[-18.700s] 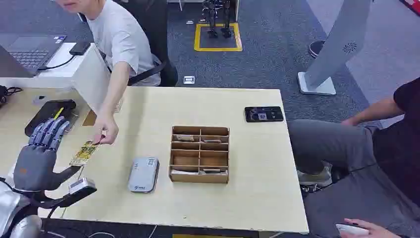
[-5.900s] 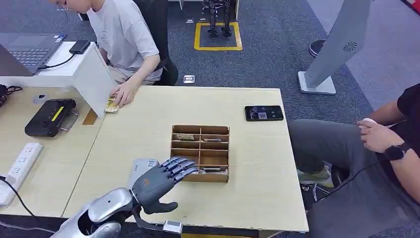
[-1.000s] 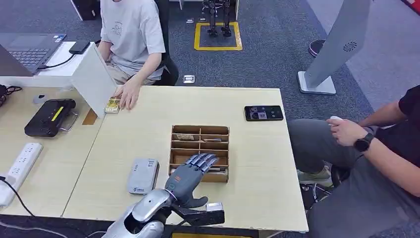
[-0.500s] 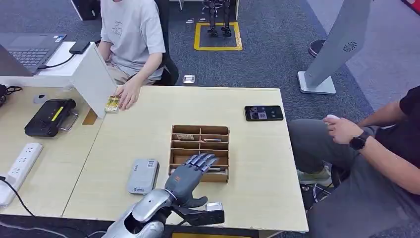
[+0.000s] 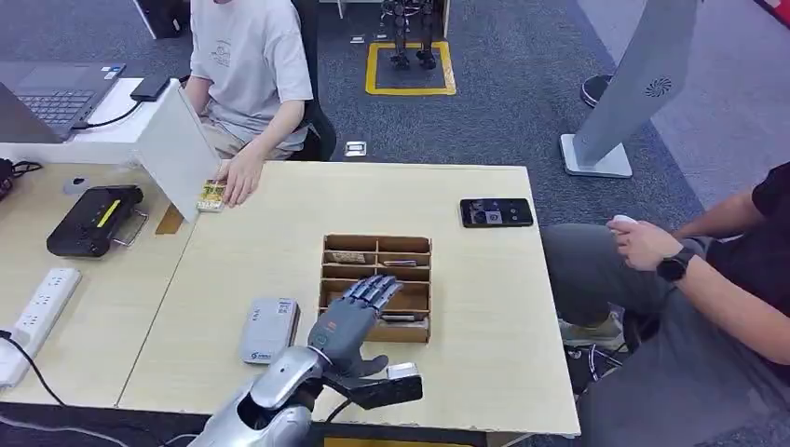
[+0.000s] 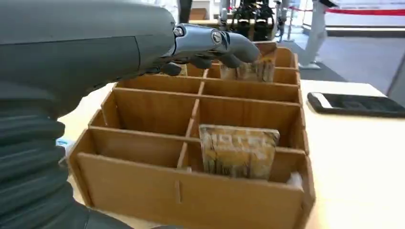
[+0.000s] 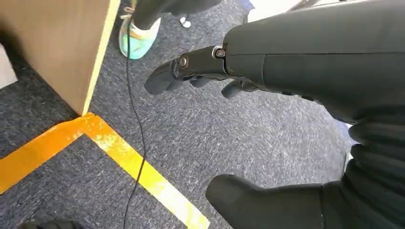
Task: Pass the card to the sensor for recognition and then transmit it.
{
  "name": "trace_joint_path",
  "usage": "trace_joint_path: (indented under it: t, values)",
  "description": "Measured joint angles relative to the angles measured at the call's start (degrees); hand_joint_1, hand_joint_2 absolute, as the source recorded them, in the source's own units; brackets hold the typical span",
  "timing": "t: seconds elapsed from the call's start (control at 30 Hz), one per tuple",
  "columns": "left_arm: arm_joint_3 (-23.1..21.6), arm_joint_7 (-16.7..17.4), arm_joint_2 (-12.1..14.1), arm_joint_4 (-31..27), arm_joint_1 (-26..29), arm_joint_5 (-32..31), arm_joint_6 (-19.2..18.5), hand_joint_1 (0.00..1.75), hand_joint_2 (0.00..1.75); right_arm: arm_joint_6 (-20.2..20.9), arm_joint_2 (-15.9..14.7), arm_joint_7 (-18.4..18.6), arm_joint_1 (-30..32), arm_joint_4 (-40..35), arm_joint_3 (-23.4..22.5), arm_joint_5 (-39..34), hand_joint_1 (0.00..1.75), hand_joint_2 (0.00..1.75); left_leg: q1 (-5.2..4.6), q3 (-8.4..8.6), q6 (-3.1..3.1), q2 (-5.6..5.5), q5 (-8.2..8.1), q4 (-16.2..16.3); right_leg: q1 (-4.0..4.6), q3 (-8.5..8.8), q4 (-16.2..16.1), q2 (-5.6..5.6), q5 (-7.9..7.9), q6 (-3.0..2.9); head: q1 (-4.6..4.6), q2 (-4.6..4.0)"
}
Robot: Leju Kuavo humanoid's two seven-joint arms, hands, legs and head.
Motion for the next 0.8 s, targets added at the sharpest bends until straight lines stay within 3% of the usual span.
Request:
trace_joint_path:
  t: [0.8]
  values:
    - [1.2,-0.5,-1.1,2.5,-1.0,-0.1,0.6,0.0,1.75,1.0,0.0,0.2,0.1,-1.1,1.8,-1.3,0.0,1.75,0.0,0.0,0.0,0.01,0.0,0.0,0.0,-0.01,0.0,0.01,0.0,0.0,0.0,0.0]
